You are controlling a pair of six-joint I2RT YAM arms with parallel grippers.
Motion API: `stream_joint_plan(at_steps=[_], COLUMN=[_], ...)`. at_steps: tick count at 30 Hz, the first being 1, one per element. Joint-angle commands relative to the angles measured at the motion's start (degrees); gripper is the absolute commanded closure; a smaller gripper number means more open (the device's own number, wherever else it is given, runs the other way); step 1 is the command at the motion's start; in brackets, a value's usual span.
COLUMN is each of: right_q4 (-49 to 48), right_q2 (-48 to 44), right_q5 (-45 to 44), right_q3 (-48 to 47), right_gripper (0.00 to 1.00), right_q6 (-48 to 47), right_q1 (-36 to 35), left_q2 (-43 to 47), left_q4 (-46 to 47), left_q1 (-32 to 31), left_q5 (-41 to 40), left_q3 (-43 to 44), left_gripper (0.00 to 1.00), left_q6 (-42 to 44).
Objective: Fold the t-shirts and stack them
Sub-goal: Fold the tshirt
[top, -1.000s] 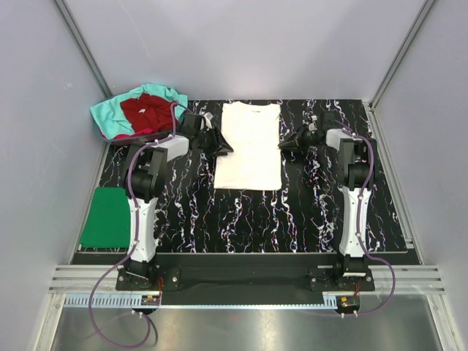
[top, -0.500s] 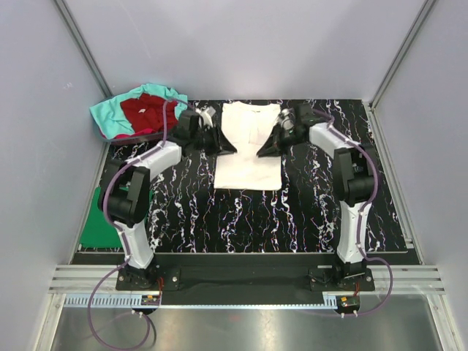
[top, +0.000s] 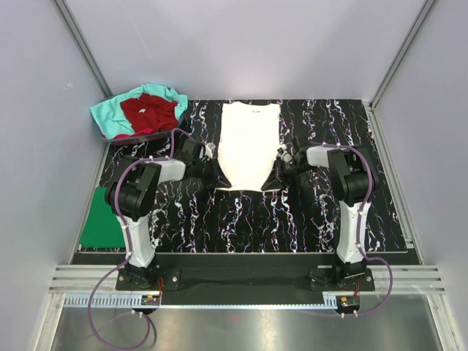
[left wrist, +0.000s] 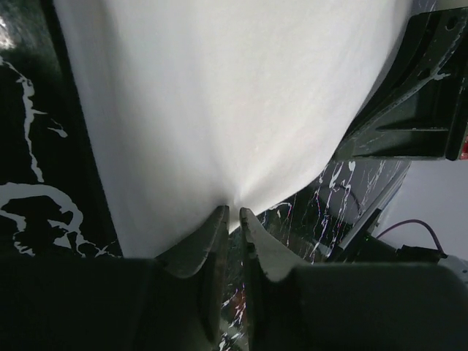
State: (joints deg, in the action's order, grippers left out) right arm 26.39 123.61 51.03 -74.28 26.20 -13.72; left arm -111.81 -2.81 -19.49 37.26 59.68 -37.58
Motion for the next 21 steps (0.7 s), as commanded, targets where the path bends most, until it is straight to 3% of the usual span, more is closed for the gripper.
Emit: stream_joint_plan(at_steps=[1, 6, 11, 17, 21], right_q4=[0.8, 2.9, 7.2, 13.2, 16.1], right_q2=[-1.1, -3.9, -10.2, -17.3, -18.8], right_q5=[-3.5, -8.2, -12.1, -14.0, -12.5], right_q3=[5.1, 11.0, 12.8, 10.0, 3.5], right_gripper=[0.90, 0.90, 0.89, 0.87, 0.81], right_q6=[0.3, -0.8, -3.6, -4.9, -5.7], right_q1=[3.5, 9.5, 10.8, 10.6, 8.2], left_q2=[-0.7, 0.7, 5.5, 16.9, 21.2], left_q4=[-1.1, -2.3, -3.9, -8.4, -12.2], left_q1=[0.4, 0.4, 0.2, -0.4, -0.4], left_q5=[-3.4, -5.1, -3.5, -0.2, -0.3], left_q3=[-3.6, -6.2, -9.5, -9.5, -3.3], left_gripper=[0.81, 0.82, 0.81, 0.69, 0.62], left_q6=[3.1, 5.2, 5.9, 4.6, 4.4])
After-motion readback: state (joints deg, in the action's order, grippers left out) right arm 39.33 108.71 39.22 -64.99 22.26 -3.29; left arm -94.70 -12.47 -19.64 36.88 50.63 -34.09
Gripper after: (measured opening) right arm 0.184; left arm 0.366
